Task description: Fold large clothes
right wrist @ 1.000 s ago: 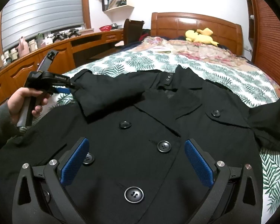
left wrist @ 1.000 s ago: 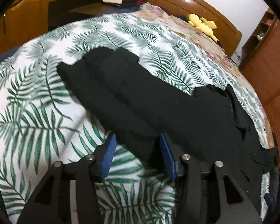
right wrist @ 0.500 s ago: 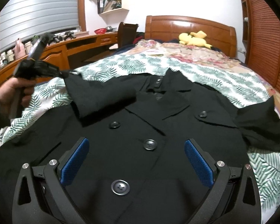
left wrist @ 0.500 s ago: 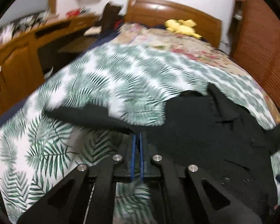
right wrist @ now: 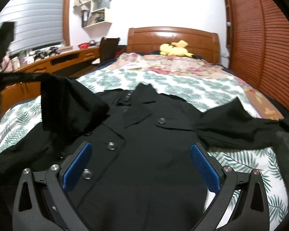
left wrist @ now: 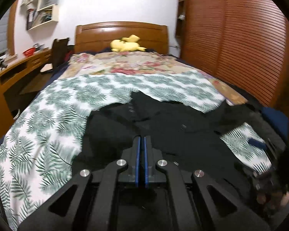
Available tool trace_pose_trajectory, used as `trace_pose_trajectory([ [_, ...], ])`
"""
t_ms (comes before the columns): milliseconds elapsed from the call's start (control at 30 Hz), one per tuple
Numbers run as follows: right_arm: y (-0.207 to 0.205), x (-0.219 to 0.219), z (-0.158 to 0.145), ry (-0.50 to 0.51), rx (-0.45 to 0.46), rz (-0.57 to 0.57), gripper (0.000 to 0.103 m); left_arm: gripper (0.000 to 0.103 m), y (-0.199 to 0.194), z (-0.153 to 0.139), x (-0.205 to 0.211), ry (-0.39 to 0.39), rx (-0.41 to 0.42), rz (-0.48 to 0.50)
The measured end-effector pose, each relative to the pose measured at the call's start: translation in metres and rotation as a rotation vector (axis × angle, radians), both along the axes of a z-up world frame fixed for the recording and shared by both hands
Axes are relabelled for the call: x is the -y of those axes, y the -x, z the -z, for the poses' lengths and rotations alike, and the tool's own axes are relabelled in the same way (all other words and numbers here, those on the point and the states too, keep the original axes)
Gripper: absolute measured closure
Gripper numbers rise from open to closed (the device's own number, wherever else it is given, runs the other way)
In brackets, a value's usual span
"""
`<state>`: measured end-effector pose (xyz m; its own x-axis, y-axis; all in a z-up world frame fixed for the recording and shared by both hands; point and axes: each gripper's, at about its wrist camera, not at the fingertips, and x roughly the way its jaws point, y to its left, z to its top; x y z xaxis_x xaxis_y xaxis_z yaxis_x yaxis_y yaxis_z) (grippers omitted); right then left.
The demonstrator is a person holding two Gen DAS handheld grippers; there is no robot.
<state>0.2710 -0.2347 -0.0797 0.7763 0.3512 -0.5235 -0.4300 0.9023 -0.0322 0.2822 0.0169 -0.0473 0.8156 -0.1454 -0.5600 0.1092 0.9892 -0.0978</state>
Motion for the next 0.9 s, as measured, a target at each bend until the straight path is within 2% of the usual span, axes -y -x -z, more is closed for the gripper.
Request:
trace_pose_trajectory([
  [200, 0.004, 0.012, -0.004, -0.004, -0.016, 0.037, 0.000, 0.102, 0.033, 0.016, 0.033, -0.011, -0.014, 0.072],
  [333, 0.012, 0.011, -0.003, 0.015, -0.017, 0.045, 0.000, 0.096, 0.046, 0.030, 0.046, -0.014, -0.048, 0.113],
  [433, 0.015, 0.009, -0.001, 0.026, -0.023, 0.049, 0.000, 0.091, 0.062, 0.030, 0.048, -0.008, -0.042, 0.135],
  [600, 0.013, -0.002, -0.002, 0.026, -0.036, 0.032, 0.000, 0.081, 0.088, 0.019, 0.030, 0.021, 0.003, 0.120],
  [767, 0.007, -0.025, -0.002, -0.008, -0.062, -0.013, 0.000, 0.079, 0.105, 0.016, 0.000, -0.016, 0.041, 0.043],
  [900, 0.008, -0.060, -0.006, -0.018, -0.059, -0.083, 0.000, 0.078, 0.112, 0.020, -0.027, -0.018, 0.034, -0.001],
])
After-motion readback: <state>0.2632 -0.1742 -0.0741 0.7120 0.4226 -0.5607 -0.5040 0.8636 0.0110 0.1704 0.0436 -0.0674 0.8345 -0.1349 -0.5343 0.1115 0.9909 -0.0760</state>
